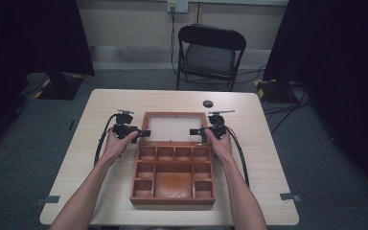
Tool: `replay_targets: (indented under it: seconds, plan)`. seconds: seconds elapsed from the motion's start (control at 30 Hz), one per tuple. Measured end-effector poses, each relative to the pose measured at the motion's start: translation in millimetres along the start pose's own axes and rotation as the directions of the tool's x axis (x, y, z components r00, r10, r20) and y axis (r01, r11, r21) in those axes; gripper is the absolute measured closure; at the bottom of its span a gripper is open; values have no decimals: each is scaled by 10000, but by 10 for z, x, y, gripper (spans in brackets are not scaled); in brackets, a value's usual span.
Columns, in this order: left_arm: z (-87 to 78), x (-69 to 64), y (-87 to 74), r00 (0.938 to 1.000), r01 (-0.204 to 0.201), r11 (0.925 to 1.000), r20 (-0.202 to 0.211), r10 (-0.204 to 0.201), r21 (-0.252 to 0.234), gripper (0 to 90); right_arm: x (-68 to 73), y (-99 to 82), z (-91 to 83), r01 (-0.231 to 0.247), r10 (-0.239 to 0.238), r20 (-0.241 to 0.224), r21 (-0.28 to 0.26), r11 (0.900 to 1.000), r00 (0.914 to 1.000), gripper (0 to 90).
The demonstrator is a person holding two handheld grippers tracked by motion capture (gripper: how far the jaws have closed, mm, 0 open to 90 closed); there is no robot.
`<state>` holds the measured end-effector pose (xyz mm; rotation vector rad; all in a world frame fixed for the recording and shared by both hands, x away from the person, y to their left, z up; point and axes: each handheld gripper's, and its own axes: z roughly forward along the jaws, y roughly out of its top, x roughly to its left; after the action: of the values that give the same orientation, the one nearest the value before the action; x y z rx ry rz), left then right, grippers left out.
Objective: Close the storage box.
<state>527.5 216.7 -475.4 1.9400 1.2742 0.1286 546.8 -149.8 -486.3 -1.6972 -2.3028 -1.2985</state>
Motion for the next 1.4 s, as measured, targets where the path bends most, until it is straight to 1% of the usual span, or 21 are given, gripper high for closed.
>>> replay_targets:
  seconds: [0.07,0.13,0.17,0.23,0.3,0.33,0.37,0.4,0.5,0.53,0.63,0.7,0.77,0.83,0.87,1.03,1.13,1.2,1.23,1.33,1.4]
  plan:
    - [11,-8,0,10000,54,10000,30,-53,-18,199,-16,-2,-18,4,-5,-115,-59,10000,9999,176]
    - [12,-9,4,10000,-2,10000,32,2,-4,199,-32,0,-40,-6,5,-163,-81,10000,9999,200]
    - [14,-14,12,9999,-119,9999,-69,119,16,197,-40,-2,-52,-27,25,-211,-95,10000,9998,213]
    - [14,-21,15,9998,-145,9999,-114,145,29,187,-50,-6,-63,-24,21,-235,-132,9999,9997,224]
    - [15,-38,30,9991,-338,9994,-262,340,79,180,-74,-29,-84,-72,61,-348,-318,9995,9994,249]
    - [20,-40,28,9994,-223,9997,-265,224,52,179,-82,-36,-85,-87,73,-366,-389,9992,9993,258]
    - [20,-40,28,9994,-223,9997,-265,224,52,179,-82,-36,-85,-87,73,-366,-389,9992,9993,258]
    - [21,-40,27,9995,-181,9998,-257,183,43,179,-99,-45,-94,-250,230,-420,-478,9985,9989,288]
    - [22,-28,25,9997,-171,9998,-156,172,81,179,-126,-55,-109,-365,333,-553,-579,9977,9979,311]
    - [28,-31,23,9998,-68,10000,-161,69,38,179,-130,-58,-110,-397,362,-572,-603,9974,9977,314]
    - [46,-38,28,10000,12,10000,52,-13,57,179,-134,-57,-113,-422,389,-551,-613,9972,9977,322]
    - [43,-41,34,10000,26,10000,84,-26,-9,179,-141,-58,-128,-474,431,-588,-746,9961,9973,352]
    - [40,-37,42,9997,102,9999,201,-102,-18,178,-145,-58,-148,-552,491,-635,-976,9937,9968,382]
    - [34,-33,54,9997,116,9999,223,-117,50,172,-137,-47,-165,-451,390,-607,-1036,9936,9974,384]
    - [26,-35,62,9998,34,10000,186,-35,50,162,-129,-43,-171,-358,299,-555,-1091,9934,9980,385]
    - [-7,-62,82,9999,-92,9999,127,93,-108,161,-121,-24,-230,-280,199,-579,-1432,9893,9981,441]
    - [-22,-70,96,9997,-160,9998,190,163,-151,178,-102,-5,-269,-228,143,-550,-1571,9873,9984,462]
    - [-42,-88,107,9987,-407,9989,287,413,-238,225,-89,10,-286,-151,74,-486,-1599,9870,9988,470]
    - [-44,-98,111,9988,-425,9986,213,432,-311,232,-86,17,-297,-142,64,-493,-1598,9871,9988,477]
    - [-42,-99,121,9990,-271,9990,355,283,-341,241,-85,23,-321,-213,121,-546,-1716,9849,9984,497]
    - [-43,-102,131,9986,-324,9991,415,336,-291,262,-78,13,-323,-226,130,-539,-1809,9832,9985,499]
